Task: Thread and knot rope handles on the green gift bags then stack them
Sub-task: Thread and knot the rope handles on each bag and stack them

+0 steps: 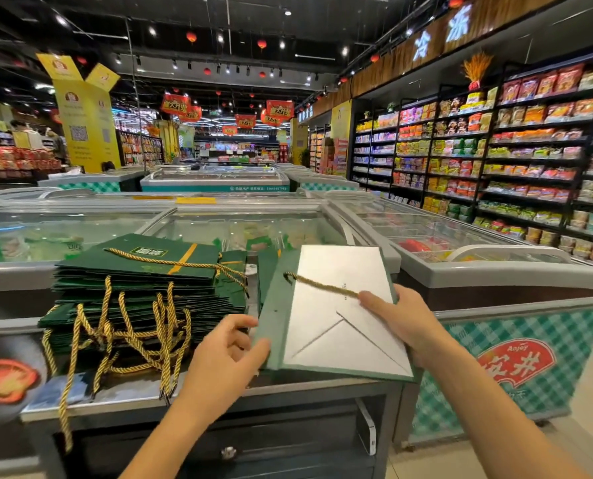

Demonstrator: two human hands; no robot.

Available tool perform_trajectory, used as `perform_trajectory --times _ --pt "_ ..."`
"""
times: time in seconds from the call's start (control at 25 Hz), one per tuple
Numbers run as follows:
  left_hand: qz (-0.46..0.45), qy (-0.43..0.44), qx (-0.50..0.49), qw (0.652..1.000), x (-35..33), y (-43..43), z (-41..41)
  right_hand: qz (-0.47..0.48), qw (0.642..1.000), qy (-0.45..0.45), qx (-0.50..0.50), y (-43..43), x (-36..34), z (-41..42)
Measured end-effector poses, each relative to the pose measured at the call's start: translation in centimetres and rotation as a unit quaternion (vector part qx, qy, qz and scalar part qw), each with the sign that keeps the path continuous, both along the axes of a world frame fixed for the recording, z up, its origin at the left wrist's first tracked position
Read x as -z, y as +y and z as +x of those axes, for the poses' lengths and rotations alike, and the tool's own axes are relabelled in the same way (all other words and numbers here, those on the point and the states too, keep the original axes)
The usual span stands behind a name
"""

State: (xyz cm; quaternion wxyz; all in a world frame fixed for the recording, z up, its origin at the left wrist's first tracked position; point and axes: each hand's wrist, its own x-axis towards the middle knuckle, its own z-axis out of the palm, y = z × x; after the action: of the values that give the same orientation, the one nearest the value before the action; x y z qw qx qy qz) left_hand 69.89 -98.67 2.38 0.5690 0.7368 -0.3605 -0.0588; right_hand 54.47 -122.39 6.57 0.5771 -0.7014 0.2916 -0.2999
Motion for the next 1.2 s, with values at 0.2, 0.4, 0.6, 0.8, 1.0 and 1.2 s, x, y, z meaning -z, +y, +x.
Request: perform_trajectory --times 0.2,0.4,0.6,0.8,1.0,1.2 --pt "0.188 -0.237 0.016 0.953 0.5 0.2 0.1 -0.293 0.929 0.208 0.09 -1.0 1.0 1.6" --pt "0.194 -0.273 0.008 0.942 1.4 0.1 0.4 -0.448 0.809 0.359 0.127 0.0 1.6 2.3" --pt "0.156 -0.279 0.011 0.948 1.6 -0.4 1.3 0.023 0.995 0.063 -0.076 2.1 -0.1 3.1" --pt "0.113 -0.243 0.044 0.962 1.7 -0.8 2.7 0.237 0.961 -0.07 -0.12 3.8 0.7 5.9" --pt "0.083 -0.196 0.05 0.976 2.1 -0.8 3.3 -0.193 0.968 0.135 -0.088 3.0 0.7 5.1" --pt "0.086 -0.177 0.041 0.98 2.3 -1.0 3.5 -0.329 0.921 0.2 -0.06 1.8 0.8 2.8"
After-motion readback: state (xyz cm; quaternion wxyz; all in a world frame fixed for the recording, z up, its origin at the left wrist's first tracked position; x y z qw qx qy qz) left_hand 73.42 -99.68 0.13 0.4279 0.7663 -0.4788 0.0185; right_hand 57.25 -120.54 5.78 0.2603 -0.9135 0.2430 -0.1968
